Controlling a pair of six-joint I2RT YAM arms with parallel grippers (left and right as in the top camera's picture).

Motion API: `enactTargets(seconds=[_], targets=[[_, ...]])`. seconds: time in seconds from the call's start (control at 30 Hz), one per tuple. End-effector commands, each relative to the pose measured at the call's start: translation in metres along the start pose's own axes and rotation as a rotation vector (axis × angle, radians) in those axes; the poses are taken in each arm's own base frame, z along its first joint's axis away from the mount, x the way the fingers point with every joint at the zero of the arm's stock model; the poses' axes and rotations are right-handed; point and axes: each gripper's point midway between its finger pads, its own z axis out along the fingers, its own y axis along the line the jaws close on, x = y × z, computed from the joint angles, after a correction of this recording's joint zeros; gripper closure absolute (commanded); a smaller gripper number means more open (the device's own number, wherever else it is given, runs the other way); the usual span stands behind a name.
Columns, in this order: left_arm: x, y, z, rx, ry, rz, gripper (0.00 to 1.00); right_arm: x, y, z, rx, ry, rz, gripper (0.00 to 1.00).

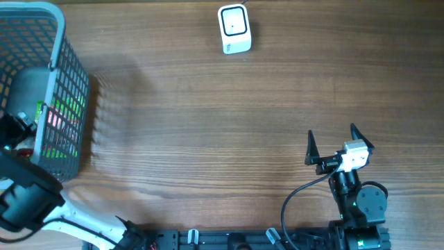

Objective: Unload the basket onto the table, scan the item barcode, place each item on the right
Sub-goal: 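Reach the left gripper into the basket and grasp the green-capped jar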

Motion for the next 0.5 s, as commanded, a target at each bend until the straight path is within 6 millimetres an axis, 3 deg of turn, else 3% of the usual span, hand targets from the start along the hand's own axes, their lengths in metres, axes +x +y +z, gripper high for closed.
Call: enactTargets(seconds=[0.0,0.13,0.2,0.23,0.37,0.47], targets=[[0.001,-0.005,0.028,0.015,0.056,0.017,0.00,-0.002,0.000,0.000,-0.004,-0.008,-0.006,0.00],[-0.007,-0.007,0.040,0.014,0.040,0.015,0.05,-0.002,0.000,0.000,-0.004,-0.008,-0.006,0.00],[-0.014,-0.006,0.038,0.012,0.011,0.010,0.19,-0.002,0.000,0.000,-0.004,-0.008,-0.005,0.00],[-0.017,-0.006,0.037,0.012,0.001,0.009,0.34,-0.002,0.000,0.000,-0.004,-0.008,-0.006,0.00],[-0.028,-0.006,0.020,0.025,-0.047,0.003,0.45,-0.002,0.000,0.000,-0.004,-0.008,-0.006,0.00],[-0.040,-0.017,-0.008,0.103,-0.129,0.000,0.47,-0.002,0.000,0.000,-0.004,-0.008,-0.006,0.00]])
